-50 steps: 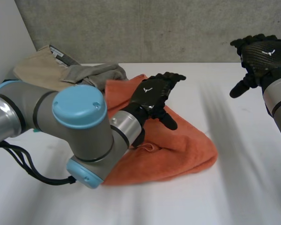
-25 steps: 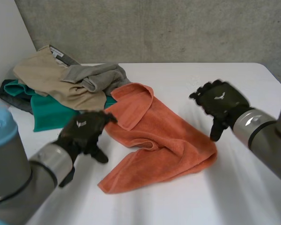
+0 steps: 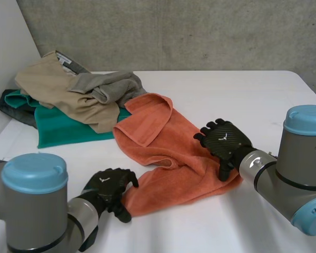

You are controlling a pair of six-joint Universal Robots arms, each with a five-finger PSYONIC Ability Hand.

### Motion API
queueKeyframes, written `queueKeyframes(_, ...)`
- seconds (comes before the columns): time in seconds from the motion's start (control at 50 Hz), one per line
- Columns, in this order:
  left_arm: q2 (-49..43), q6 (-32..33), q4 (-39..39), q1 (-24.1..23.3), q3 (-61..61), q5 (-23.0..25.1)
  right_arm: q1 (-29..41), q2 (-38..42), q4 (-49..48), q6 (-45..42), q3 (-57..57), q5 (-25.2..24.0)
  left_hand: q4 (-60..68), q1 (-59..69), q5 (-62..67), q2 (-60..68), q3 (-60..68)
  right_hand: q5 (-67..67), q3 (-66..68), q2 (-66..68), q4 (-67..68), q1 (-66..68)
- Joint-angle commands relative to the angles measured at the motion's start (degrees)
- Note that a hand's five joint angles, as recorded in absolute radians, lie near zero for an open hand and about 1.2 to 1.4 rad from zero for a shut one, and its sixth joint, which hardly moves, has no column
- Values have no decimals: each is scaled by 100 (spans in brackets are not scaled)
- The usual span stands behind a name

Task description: Fold the laundry.

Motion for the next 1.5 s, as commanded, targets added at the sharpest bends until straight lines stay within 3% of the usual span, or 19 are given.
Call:
queueKeyframes(0.02, -380, -100, 5, -133, 330, -10, -35, -22, 8, 7, -2, 26, 671, 720, 666, 730, 720, 29, 73, 66, 84, -51)
queueKeyframes(0.1, -521, -91, 5, -185, 462, -28, -44, -4, 0, -2, -2, 62, 1409, 1458, 1405, 1468, 1459, 29, 73, 66, 84, -51)
queueKeyframes(0.18, -697, -91, 13, -335, 629, -45, -53, 5, 0, -2, -11, 62, 3458, 3507, 3453, 3517, 3507, 29, 73, 66, 84, -51)
queueKeyframes(0.2, -749, -91, 5, -379, 690, -54, -61, 14, 0, -2, -20, 44, 4929, 4978, 4925, 4988, 4979, 29, 73, 66, 84, -51)
queueKeyframes(0.44, -100, 14, 22, -283, 717, -441, -61, 321, 1070, -1117, -424, 26, 5060, 5109, 5055, 5119, 5109, 129, 172, 165, 183, 49)
queueKeyframes(0.48, 23, 14, 13, -230, 709, -441, -61, 444, 1405, -1241, -556, 26, 5060, 5109, 5055, 5119, 5109, 2189, 2232, 2225, 2243, 2109)
queueKeyframes(0.54, 225, 23, 13, -81, 726, -432, -61, 506, 1633, -1232, -696, 70, 5060, 5109, 5055, 5119, 5109, 6734, 6777, 6770, 6788, 6654)
queueKeyframes(0.56, 278, 40, 13, -45, 735, -432, -61, 497, 1643, -1215, -714, 96, 5060, 5109, 5055, 5119, 5109, 6752, 6795, 6788, 6806, 6671)
queueKeyframes(0.66, 463, 304, 22, 104, 858, -415, -70, 287, 1713, -653, -504, 290, 5060, 5109, 5055, 5119, 5109, 6752, 6795, 6788, 6806, 6672)
queueKeyframes(0.78, 472, 655, 22, 289, 1086, -415, -44, -960, 2239, 251, -170, 299, 5060, 5109, 5055, 5119, 5109, 6752, 6795, 6788, 6806, 6672)
queueKeyframes(0.84, 498, 814, 22, 429, 1236, -406, 149, -1006, 2582, 638, -38, 238, 5060, 5109, 5055, 5119, 5109, 6752, 6795, 6788, 6806, 6672)
queueKeyframes(0.94, 595, 902, 13, 754, 1447, -406, 1791, -883, 2646, 2562, -117, -333, 5060, 5109, 5055, 5119, 5109, 6752, 6795, 6788, 6806, 6672)
queueKeyframes(0.98, 665, 946, 13, 956, 1526, -397, 2065, -822, 2523, 3028, -178, -483, 5060, 5109, 5055, 5119, 5109, 5254, 5298, 5291, 5309, 5174)
queueKeyframes(1.0, 691, 954, 13, 1018, 1552, -388, 2074, -760, 2383, 3387, -283, -536, 5060, 5109, 5055, 5119, 5109, 3079, 3122, 3116, 3133, 2999)
queueKeyframes(1.02, 718, 972, 13, 1079, 1570, -388, 2048, -734, 2355, 3478, -336, -536, 5060, 5109, 5055, 5119, 5109, 2208, 2251, 2245, 2262, 2128)
queueKeyframes(1.1, 893, 1051, 13, 1282, 1693, -379, 1645, -777, 2364, 3304, -617, -510, 5060, 5109, 5055, 5119, 5109, 906, 950, 943, 961, 826)
queueKeyframes(1.3, 1341, 1350, 5, 1247, 1790, -371, 132, -892, 3348, 913, -1066, -466, 5060, 5109, 5055, 5119, 5109, 1056, 1099, 1092, 1110, 975)
queueKeyframes(1.4, 1588, 1482, 5, 1221, 1719, -371, 132, -752, 2656, 1044, -1382, -422, 5060, 5109, 5055, 5119, 5109, 938, 981, 974, 992, 857)
queueKeyframes(1.5, 1886, 1491, -13, 1151, 1597, -379, 202, 83, 1372, 1316, -1856, -317, 5060, 5109, 5055, 5119, 5109, 988, 1031, 1024, 1042, 908)
